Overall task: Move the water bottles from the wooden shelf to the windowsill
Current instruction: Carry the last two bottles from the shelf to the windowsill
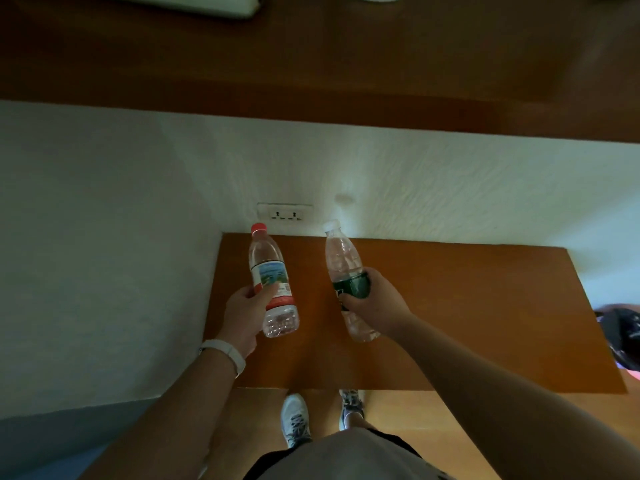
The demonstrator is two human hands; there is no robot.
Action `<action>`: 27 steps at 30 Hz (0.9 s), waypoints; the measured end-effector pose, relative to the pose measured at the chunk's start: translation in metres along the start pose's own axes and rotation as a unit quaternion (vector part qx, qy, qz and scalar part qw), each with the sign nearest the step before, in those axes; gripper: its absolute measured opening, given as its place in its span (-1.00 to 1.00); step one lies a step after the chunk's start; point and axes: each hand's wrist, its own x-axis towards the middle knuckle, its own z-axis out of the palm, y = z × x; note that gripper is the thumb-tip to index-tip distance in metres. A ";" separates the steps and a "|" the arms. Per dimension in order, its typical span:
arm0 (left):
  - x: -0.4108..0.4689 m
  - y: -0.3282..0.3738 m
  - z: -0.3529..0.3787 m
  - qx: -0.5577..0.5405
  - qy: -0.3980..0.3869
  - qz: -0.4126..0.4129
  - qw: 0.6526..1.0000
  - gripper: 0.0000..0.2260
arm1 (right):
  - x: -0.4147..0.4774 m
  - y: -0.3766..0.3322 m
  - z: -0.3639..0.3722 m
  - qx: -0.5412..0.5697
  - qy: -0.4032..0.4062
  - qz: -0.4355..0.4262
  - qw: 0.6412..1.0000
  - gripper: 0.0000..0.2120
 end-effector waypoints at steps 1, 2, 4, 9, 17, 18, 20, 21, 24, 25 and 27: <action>-0.004 0.003 -0.002 -0.003 -0.011 0.010 1.000 -0.70 | -0.002 -0.005 0.001 0.004 -0.001 -0.005 1.000 -0.48; -0.007 0.005 -0.004 -0.003 -0.020 0.021 1.000 -0.72 | -0.005 -0.009 0.003 0.009 -0.002 -0.009 1.000 -0.48; -0.012 0.008 -0.008 -0.001 -0.030 0.041 0.999 -0.78 | -0.011 -0.017 0.004 0.022 -0.002 -0.017 1.000 -0.47; -0.028 0.019 -0.018 0.007 -0.053 0.100 0.994 -0.81 | -0.025 -0.032 0.006 0.066 -0.003 -0.038 0.997 -0.45; -0.049 0.034 -0.036 -0.026 -0.072 0.126 0.989 -0.74 | -0.040 -0.055 0.004 0.098 0.005 -0.055 0.994 -0.48; -0.052 0.035 -0.037 -0.031 -0.073 0.129 0.989 -0.74 | -0.041 -0.058 0.003 0.099 0.006 -0.059 0.993 -0.48; -0.055 0.036 -0.039 -0.036 -0.070 0.139 0.987 -0.76 | -0.041 -0.061 0.002 0.096 0.004 -0.069 0.993 -0.49; -0.058 0.036 -0.039 -0.037 -0.065 0.146 0.986 -0.77 | -0.040 -0.063 0.001 0.096 0.001 -0.074 0.993 -0.49; -0.065 0.037 -0.038 -0.037 -0.042 0.170 0.984 -0.75 | -0.038 -0.068 -0.003 0.098 -0.016 -0.084 0.992 -0.51; -0.067 0.038 -0.038 -0.038 -0.031 0.176 0.983 -0.74 | -0.036 -0.069 -0.004 0.094 -0.023 -0.087 0.991 -0.51; -0.072 0.040 -0.034 -0.044 -0.009 0.185 0.982 -0.72 | -0.029 -0.073 -0.008 0.084 -0.032 -0.093 0.992 -0.49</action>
